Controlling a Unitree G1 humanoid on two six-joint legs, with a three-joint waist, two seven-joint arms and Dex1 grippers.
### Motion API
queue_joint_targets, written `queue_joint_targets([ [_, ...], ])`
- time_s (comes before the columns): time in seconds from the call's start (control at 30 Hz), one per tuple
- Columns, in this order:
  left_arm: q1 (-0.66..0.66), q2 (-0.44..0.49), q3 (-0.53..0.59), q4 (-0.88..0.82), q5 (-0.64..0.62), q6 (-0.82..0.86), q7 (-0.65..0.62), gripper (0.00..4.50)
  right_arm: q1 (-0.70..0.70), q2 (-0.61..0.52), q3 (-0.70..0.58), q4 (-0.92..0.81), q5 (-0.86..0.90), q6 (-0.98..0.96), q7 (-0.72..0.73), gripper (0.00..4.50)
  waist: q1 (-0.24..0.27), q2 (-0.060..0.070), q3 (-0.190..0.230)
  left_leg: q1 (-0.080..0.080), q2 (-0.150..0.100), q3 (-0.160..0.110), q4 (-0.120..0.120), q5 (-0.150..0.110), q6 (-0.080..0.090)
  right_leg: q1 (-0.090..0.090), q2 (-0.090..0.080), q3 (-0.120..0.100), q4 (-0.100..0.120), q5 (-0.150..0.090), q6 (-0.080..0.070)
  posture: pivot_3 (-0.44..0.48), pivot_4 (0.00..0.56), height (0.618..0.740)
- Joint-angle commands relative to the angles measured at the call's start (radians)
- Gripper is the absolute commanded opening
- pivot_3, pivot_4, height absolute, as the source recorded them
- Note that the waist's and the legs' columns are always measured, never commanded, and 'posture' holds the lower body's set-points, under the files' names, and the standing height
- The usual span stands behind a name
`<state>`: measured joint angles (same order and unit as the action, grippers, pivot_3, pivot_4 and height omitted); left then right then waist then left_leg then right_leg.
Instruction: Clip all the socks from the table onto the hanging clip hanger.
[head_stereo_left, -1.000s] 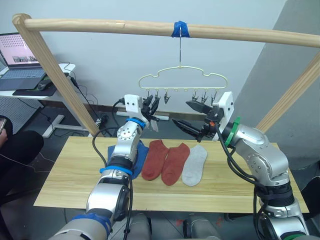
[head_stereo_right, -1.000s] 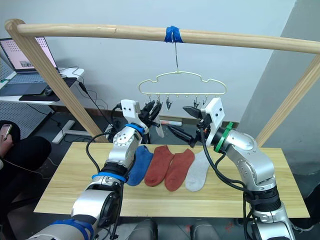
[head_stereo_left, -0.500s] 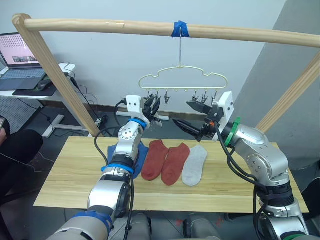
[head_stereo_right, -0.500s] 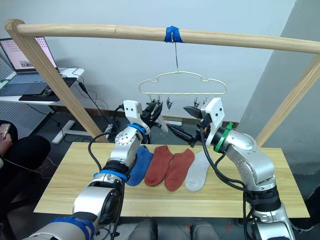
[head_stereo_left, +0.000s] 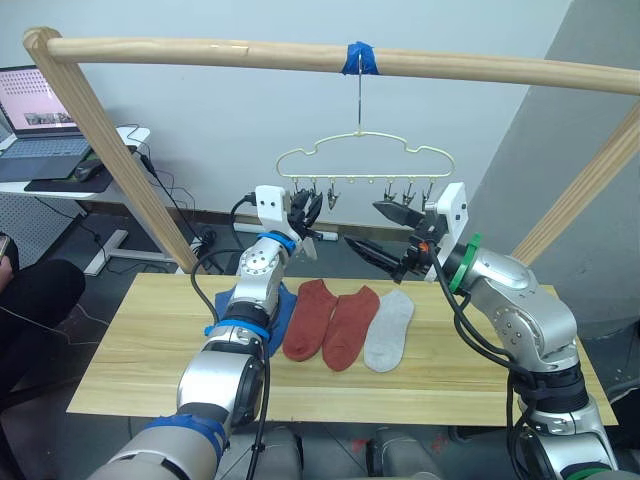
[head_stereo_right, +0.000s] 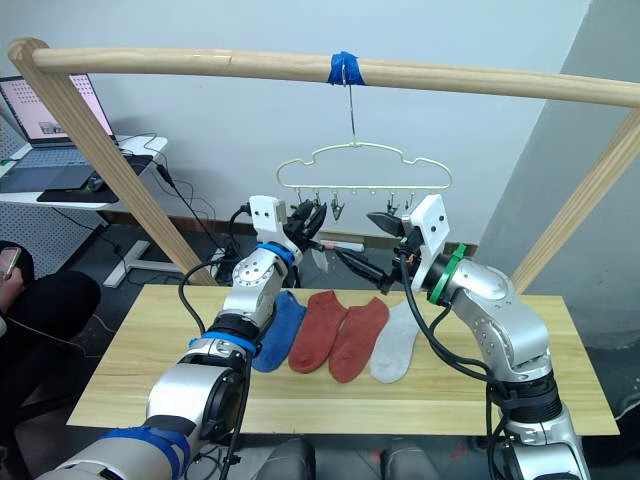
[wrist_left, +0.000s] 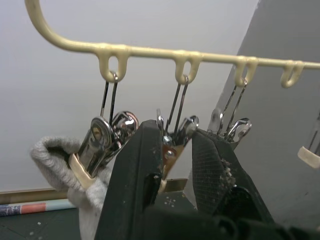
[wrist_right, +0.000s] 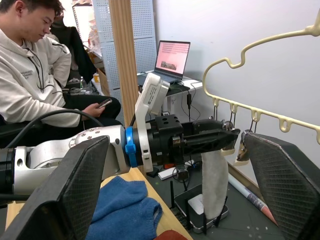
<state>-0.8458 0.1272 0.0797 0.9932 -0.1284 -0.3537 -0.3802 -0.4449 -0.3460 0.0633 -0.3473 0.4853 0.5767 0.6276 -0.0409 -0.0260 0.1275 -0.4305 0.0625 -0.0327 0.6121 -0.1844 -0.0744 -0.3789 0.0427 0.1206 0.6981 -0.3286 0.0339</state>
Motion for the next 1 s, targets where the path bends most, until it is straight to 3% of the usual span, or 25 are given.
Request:
queue_joint_targets([
  [0.03,-0.037,-0.002,0.006,-0.004,0.01,-0.03,0.008,1.27,-0.025,-0.002,-0.01,-0.028,0.007,-0.007,-0.006,4.5,-0.001,0.0,0.0,0.0,0.0,0.0,0.0,0.0,0.0,0.0,0.0,0.0,0.0,0.0,0.0,-0.052,0.101,0.74],
  [0.77,-0.093,-0.002,0.015,0.069,0.024,-0.054,0.025,1.27,-0.025,-0.001,-0.007,-0.033,0.007,-0.003,-0.01,4.5,-0.013,0.0,0.0,0.0,0.0,0.0,0.0,0.0,0.0,0.0,0.0,0.0,0.0,0.0,0.0,-0.059,0.101,0.74],
  [0.93,-0.094,-0.003,0.018,0.067,0.02,-0.055,0.017,0.36,-0.017,0.001,-0.004,-0.038,0.008,-0.002,-0.014,4.5,-0.016,0.0,0.0,0.0,0.0,0.0,0.0,0.0,0.0,0.0,0.0,0.0,0.001,0.0,0.0,-0.059,0.102,0.74],
  [1.0,-0.093,-0.002,0.019,0.061,0.018,-0.053,0.015,0.23,-0.009,0.001,-0.002,-0.038,0.007,-0.003,-0.016,4.5,-0.016,0.0,0.0,0.0,0.0,0.0,0.0,0.0,0.0,0.0,0.0,0.0,0.001,0.0,0.0,-0.058,0.102,0.74],
])
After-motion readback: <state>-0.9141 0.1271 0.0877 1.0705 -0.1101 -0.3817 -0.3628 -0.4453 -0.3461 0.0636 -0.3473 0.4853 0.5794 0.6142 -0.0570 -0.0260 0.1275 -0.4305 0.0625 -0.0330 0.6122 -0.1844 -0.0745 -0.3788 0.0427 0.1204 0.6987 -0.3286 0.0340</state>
